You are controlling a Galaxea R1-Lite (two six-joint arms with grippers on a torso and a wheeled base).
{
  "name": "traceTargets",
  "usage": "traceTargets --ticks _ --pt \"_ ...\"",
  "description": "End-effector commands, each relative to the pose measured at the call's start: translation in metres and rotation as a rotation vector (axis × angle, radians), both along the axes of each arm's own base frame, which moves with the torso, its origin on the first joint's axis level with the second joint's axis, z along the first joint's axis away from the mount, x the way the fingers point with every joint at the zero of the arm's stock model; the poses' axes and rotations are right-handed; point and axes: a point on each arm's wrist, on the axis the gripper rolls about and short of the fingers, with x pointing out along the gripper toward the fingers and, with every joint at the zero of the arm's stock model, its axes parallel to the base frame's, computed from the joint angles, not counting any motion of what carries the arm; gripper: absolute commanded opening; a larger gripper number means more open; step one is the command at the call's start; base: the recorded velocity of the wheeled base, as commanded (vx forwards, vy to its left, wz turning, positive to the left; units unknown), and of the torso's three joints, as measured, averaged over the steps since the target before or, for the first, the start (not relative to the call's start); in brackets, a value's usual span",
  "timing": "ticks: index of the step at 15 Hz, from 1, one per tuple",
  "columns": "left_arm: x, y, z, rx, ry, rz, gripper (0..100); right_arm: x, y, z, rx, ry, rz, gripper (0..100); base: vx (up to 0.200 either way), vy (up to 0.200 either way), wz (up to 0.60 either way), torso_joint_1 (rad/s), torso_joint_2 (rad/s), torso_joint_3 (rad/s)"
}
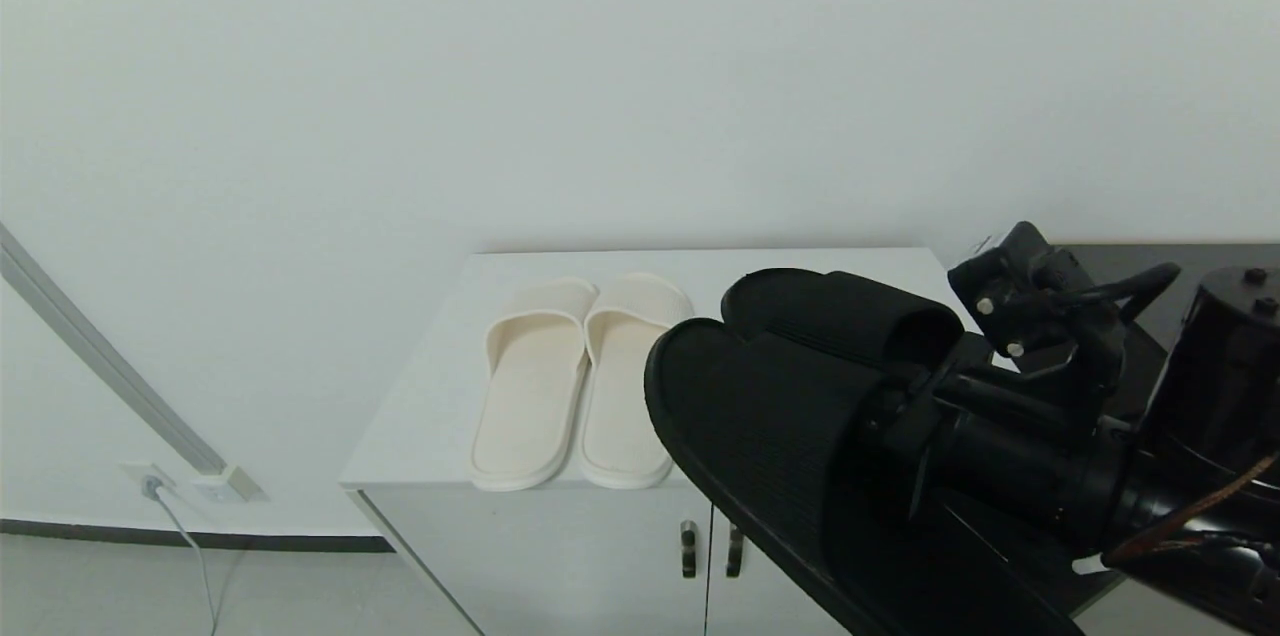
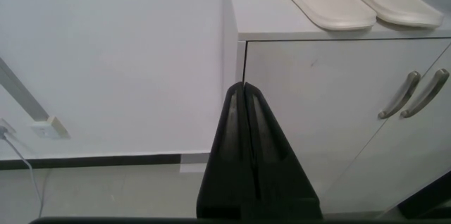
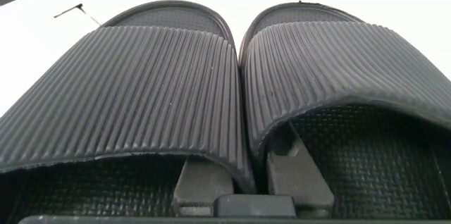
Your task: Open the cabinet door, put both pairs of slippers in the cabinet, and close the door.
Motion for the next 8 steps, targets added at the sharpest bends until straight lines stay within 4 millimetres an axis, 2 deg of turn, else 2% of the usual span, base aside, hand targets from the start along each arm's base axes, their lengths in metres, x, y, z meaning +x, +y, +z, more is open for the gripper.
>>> traceTargets --ticks 1,6,8 --pt "0.0 0.0 0.0 0.0 0.0 -0.001 0 -0.0047 -0.0033 0.0023 0.004 -0.013 0.01 0 0.0 0.0 0.0 0.0 0.0 0.0" --pt "0.0 0.0 0.0 -0.003 0.0 0.0 0 -0.0061 -0.0022 0.0002 -0.004 -0.006 0.017 0 0.0 0.0 0.0 0.0 0.0 0.0" --pt "0.0 0.0 0.0 -0.003 0.0 0.0 0 -0.0077 -0.0034 -0.0004 -0.007 -0.006 0.019 0 -0.2 0.0 0.0 0.005 0.0 -0.002"
